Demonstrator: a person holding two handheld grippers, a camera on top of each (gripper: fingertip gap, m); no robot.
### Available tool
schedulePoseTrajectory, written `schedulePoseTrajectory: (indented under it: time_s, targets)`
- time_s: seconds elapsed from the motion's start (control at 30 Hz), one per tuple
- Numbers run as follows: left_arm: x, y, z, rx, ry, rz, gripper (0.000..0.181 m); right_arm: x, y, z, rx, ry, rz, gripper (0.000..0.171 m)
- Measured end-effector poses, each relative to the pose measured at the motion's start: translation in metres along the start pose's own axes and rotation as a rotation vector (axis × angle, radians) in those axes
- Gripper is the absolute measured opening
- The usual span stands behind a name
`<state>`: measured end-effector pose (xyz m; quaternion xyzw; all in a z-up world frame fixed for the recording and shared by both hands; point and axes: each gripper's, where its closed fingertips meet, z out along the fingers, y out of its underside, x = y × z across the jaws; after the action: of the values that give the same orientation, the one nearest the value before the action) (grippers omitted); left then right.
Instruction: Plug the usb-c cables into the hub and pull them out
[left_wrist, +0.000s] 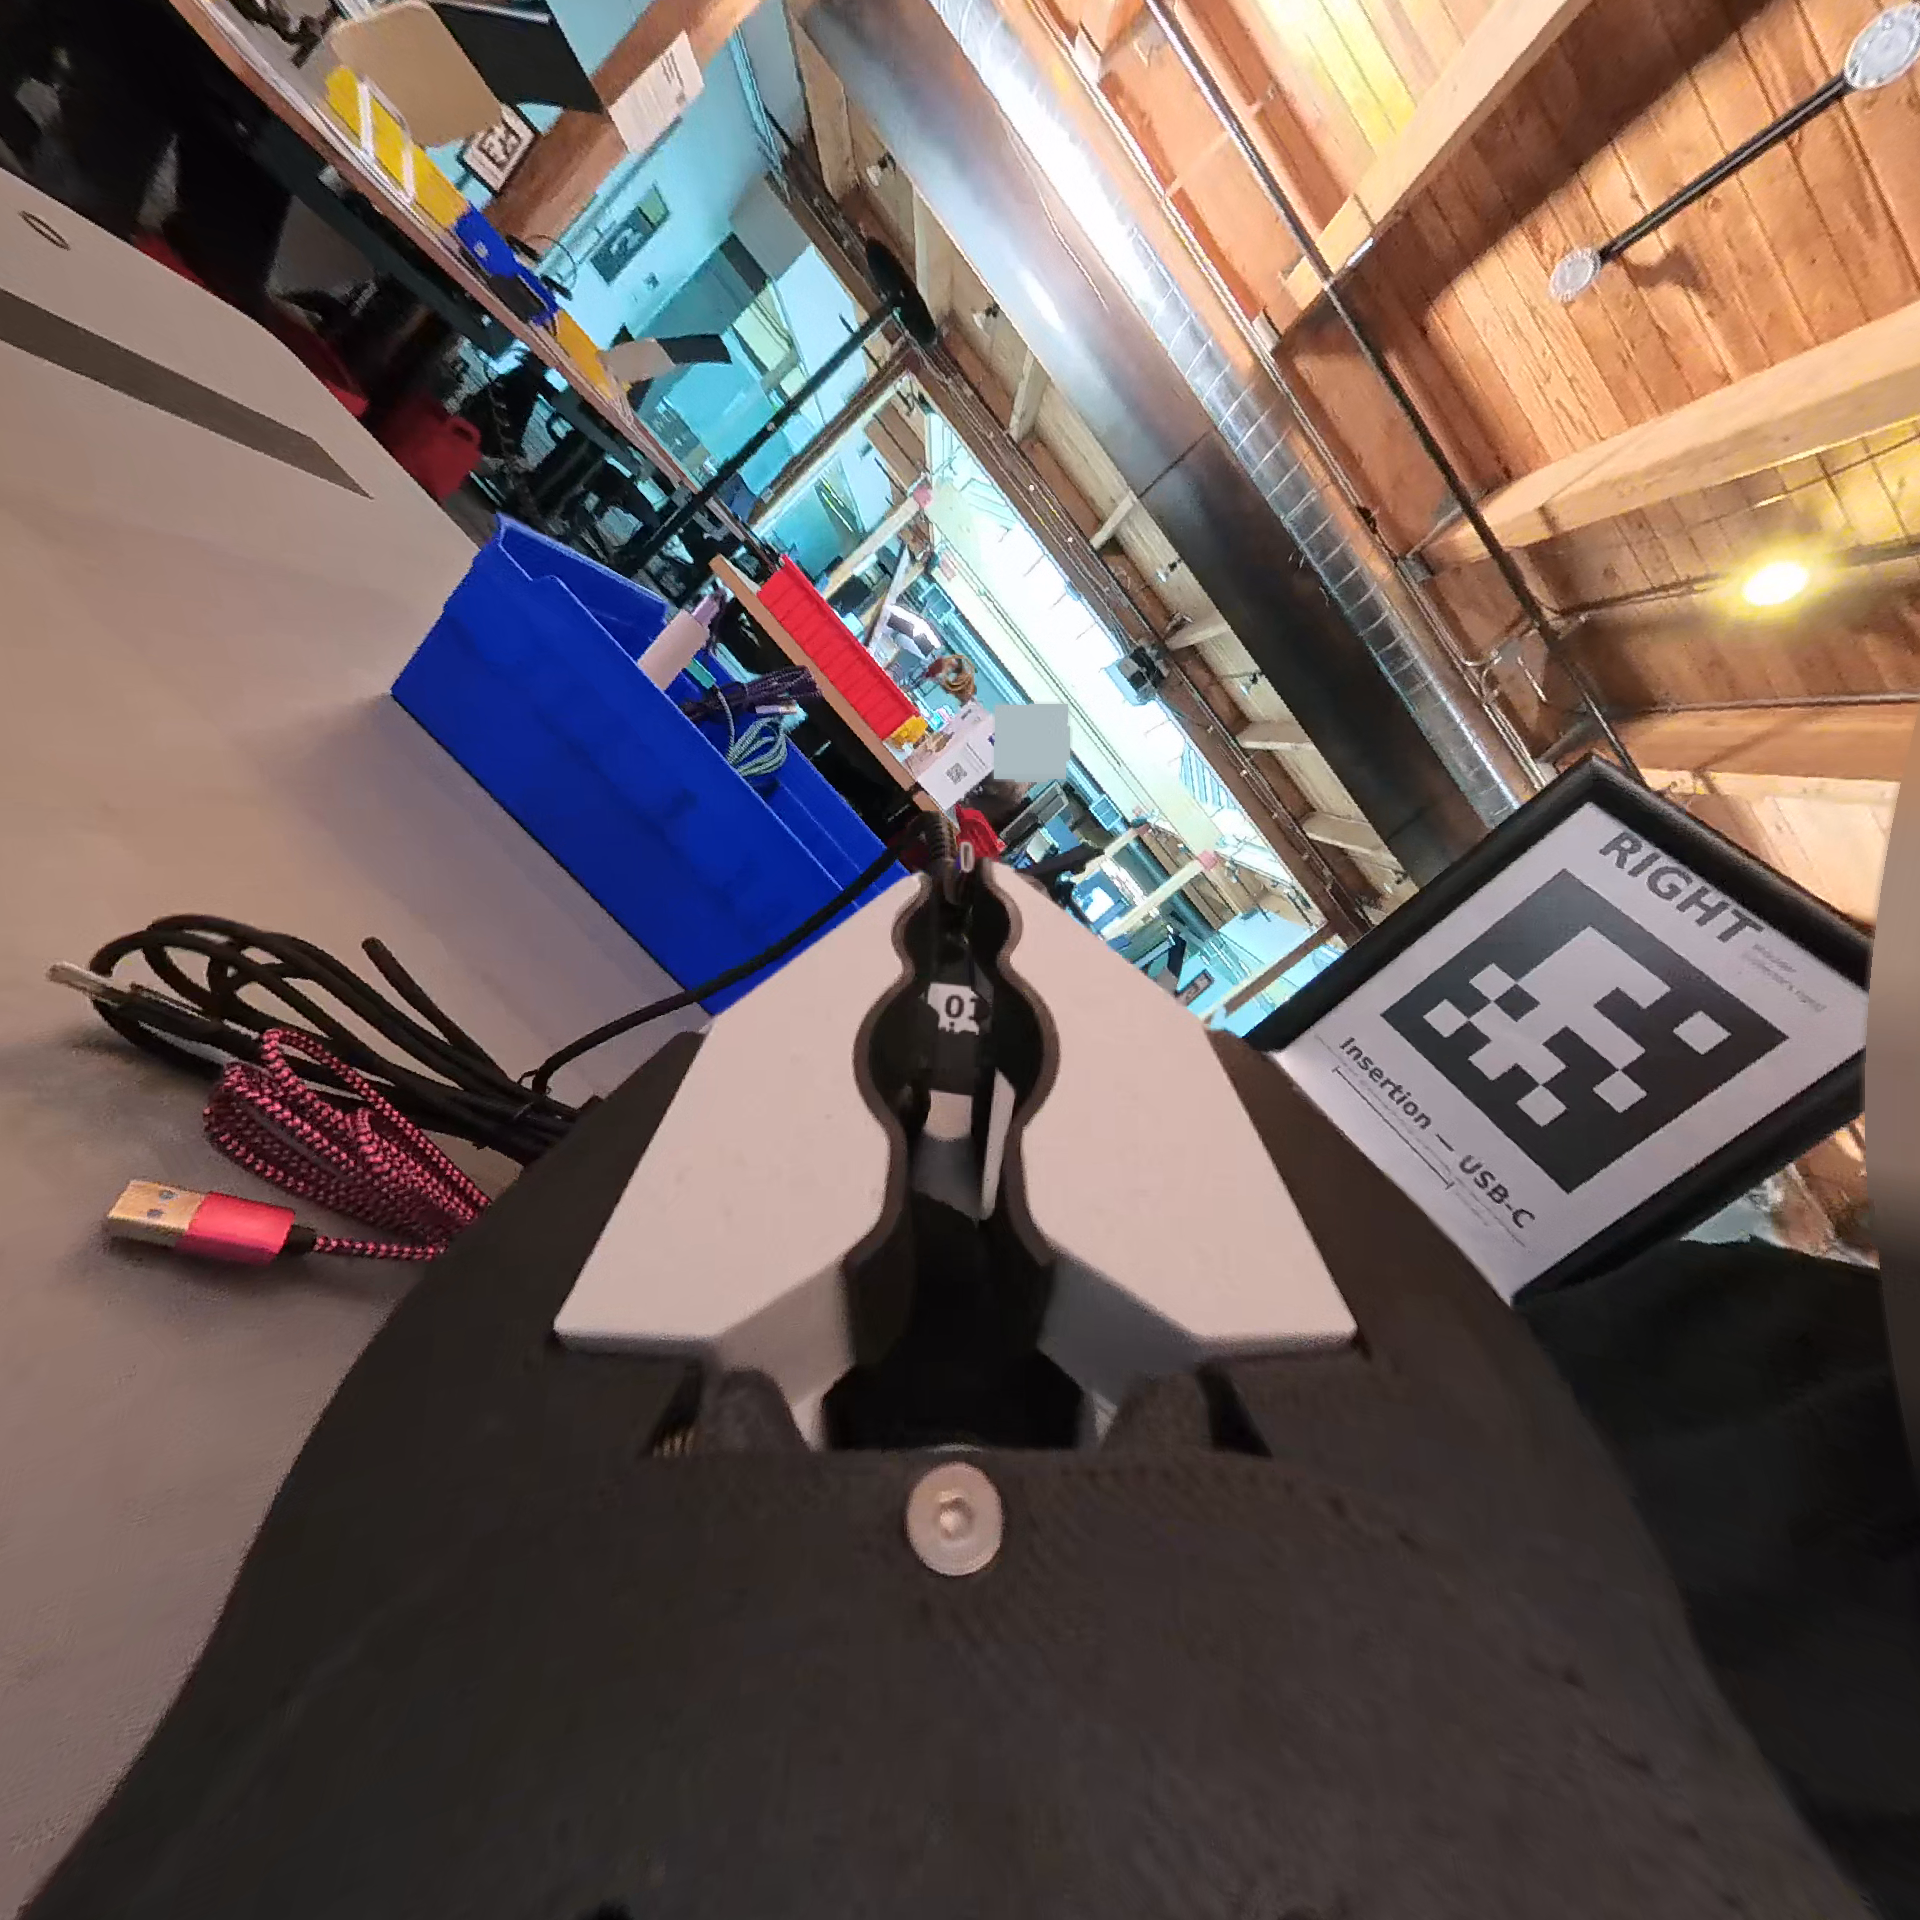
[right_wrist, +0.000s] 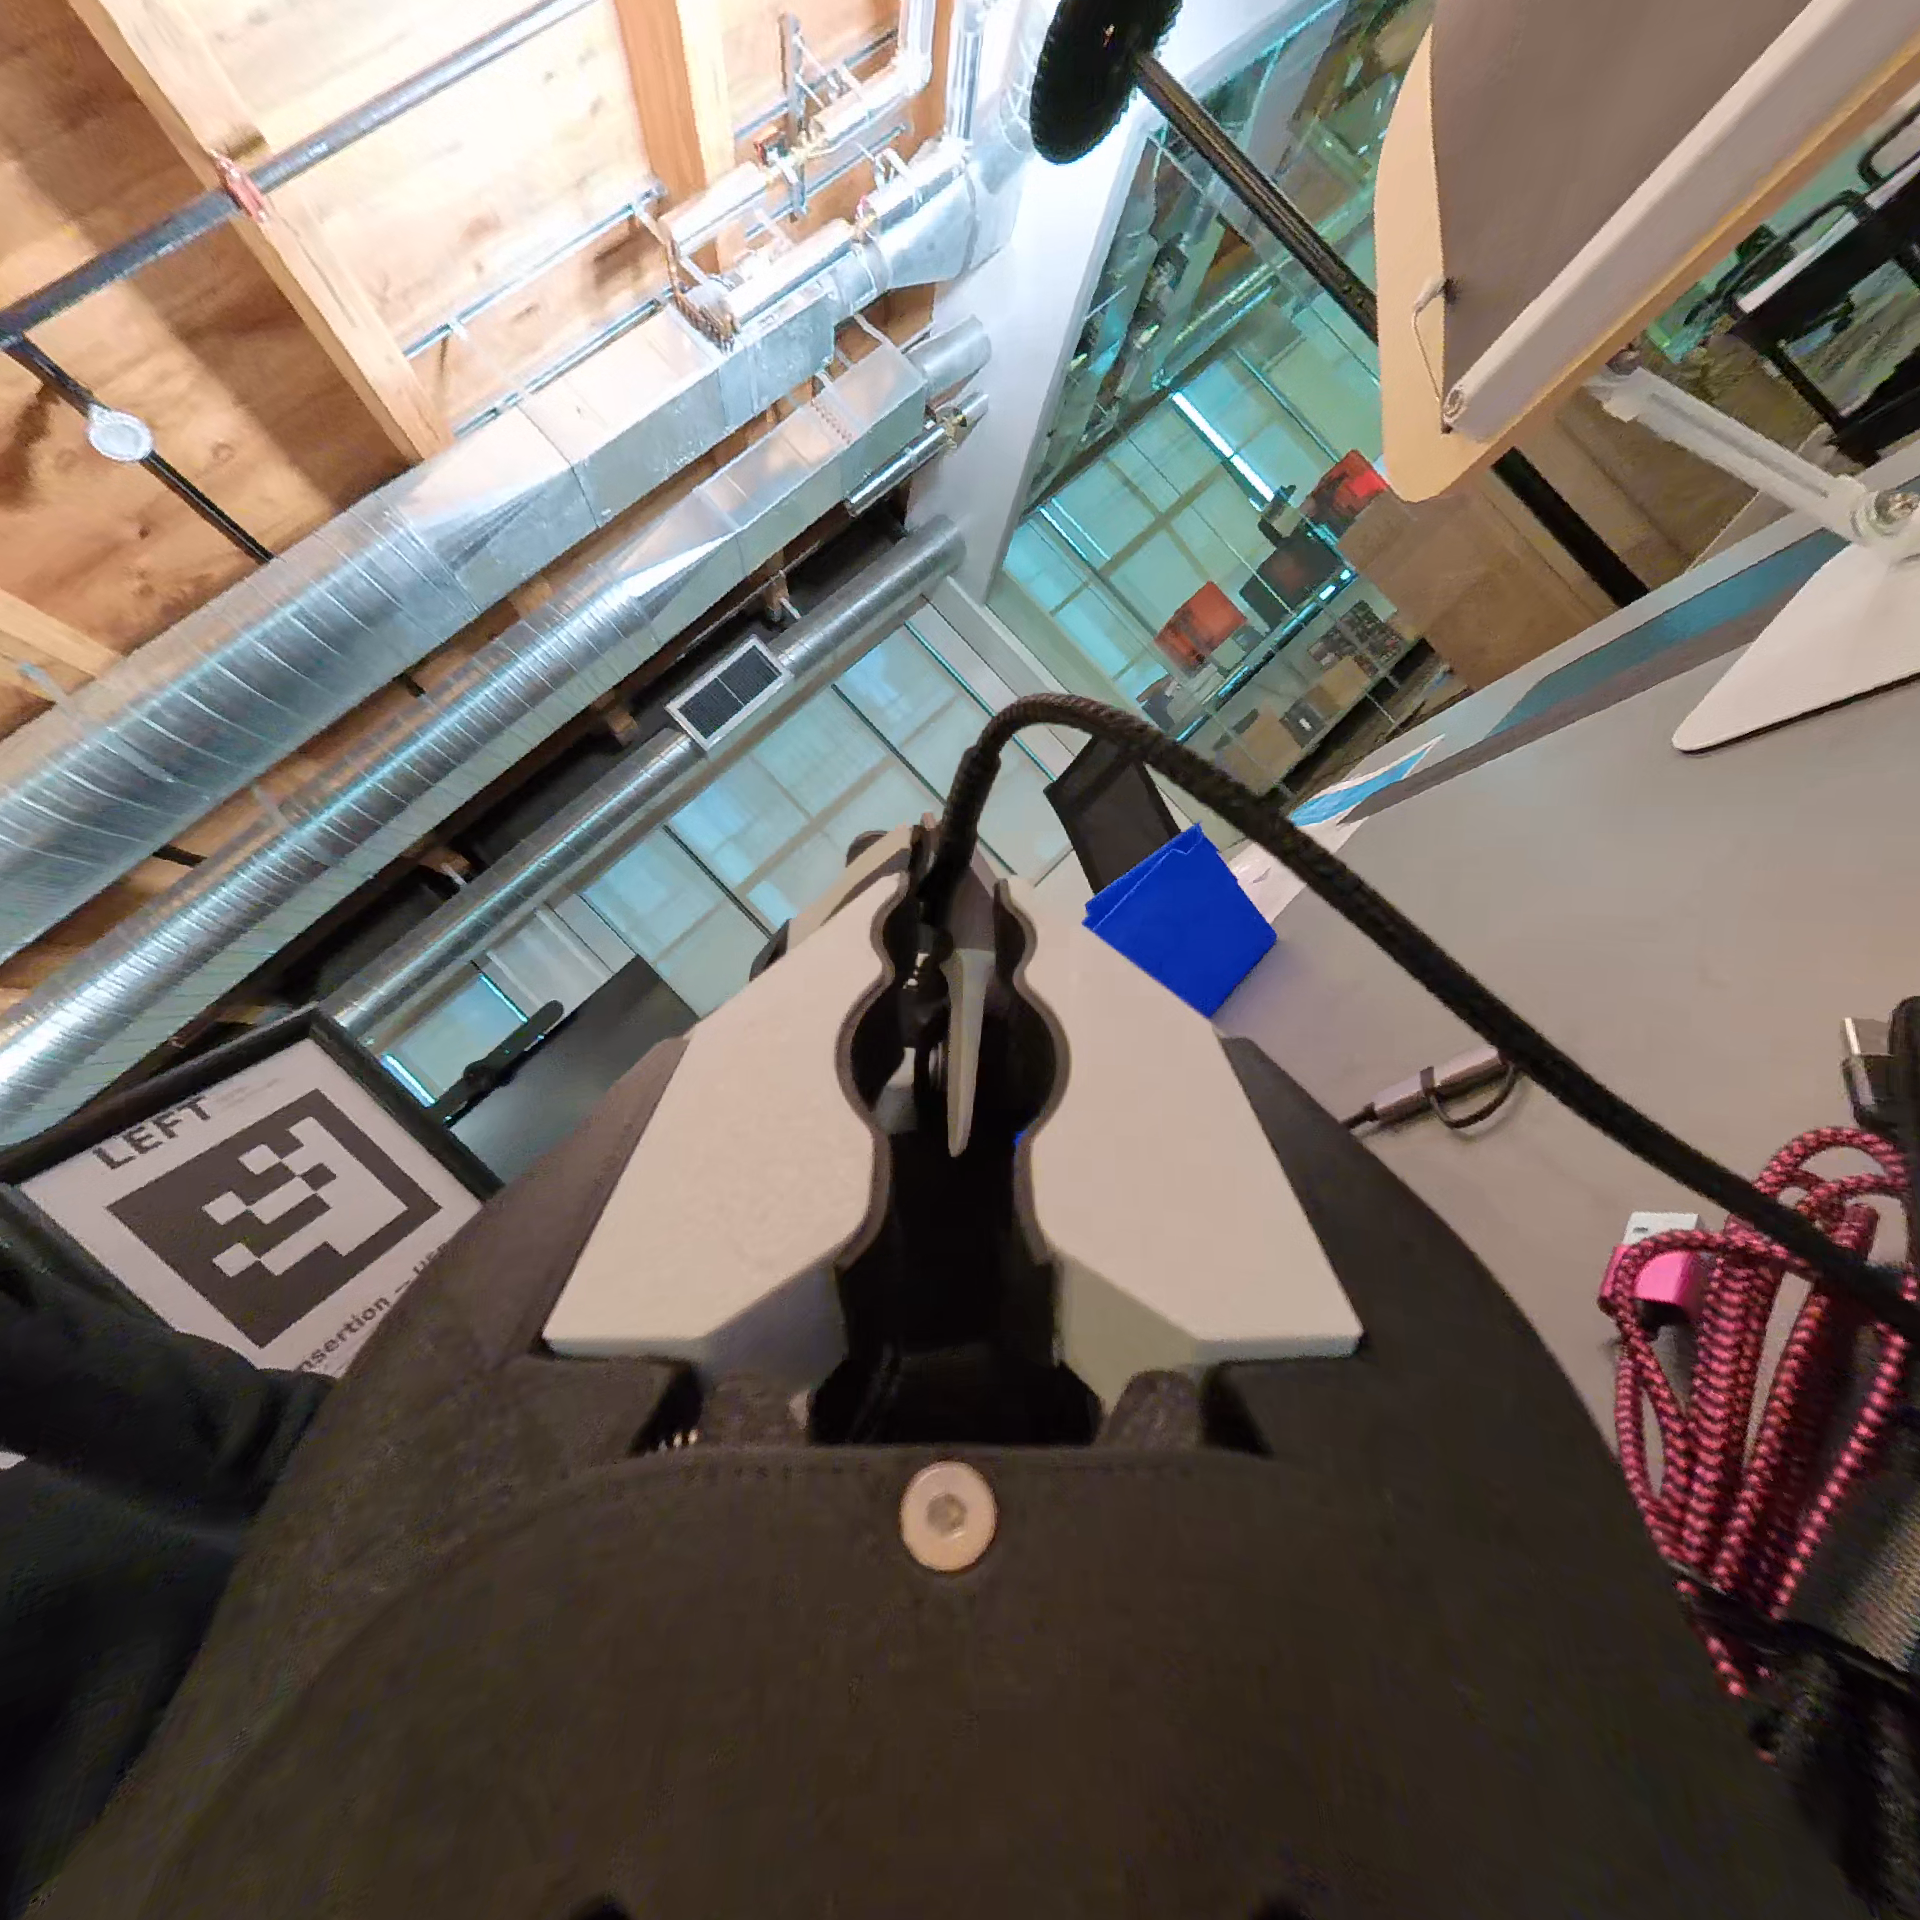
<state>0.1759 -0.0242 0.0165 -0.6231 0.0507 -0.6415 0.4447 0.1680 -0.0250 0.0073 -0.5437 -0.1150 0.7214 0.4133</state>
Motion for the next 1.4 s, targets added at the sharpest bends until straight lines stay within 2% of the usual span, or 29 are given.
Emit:
schedulePoseTrajectory:
  time_s: [0.23,0.43,0.6,0.73,0.83,1.07,1.13,1.27,1.4]
  targets:
    - [-0.002,0.003,0.0,0.059,-0.007,-0.016,0.004,-0.001,0.0,0.002,0.04,-0.045,0.074,0.004]
    - [-0.004,0.006,0.0,0.071,-0.004,-0.007,0.004,0.0,0.004,-0.001,0.003,-0.03,0.014,0.004]
    - [-0.003,0.001,-0.006,-0.006,-0.076,0.164,0.001,0.0,0.014,-0.002,-0.157,-0.005,-0.066,0.004]
    - [-0.004,0.009,-0.007,-0.156,-0.128,0.26,0.0,-0.001,0.018,-0.005,-0.212,-0.009,-0.089,0.004]
    - [-0.003,0.01,-0.006,-0.158,-0.147,0.283,0.0,-0.001,0.018,-0.005,-0.194,-0.016,-0.081,0.004]
    - [-0.006,0.009,-0.009,-0.046,-0.11,0.144,0.0,-0.004,0.015,-0.005,-0.073,-0.058,-0.04,0.004]
    - [-0.011,0.015,-0.009,-0.06,-0.113,0.109,0.0,-0.005,0.005,-0.006,-0.027,-0.071,-0.03,0.004]
    - [-0.018,0.018,-0.014,-0.022,-0.123,0.052,0.0,-0.004,0.017,-0.003,-0.142,-0.033,-0.087,0.004]
    - [-0.017,0.008,-0.026,-0.094,-0.203,0.257,0.0,0.0,0.024,-0.01,-0.246,0.013,-0.156,0.003]
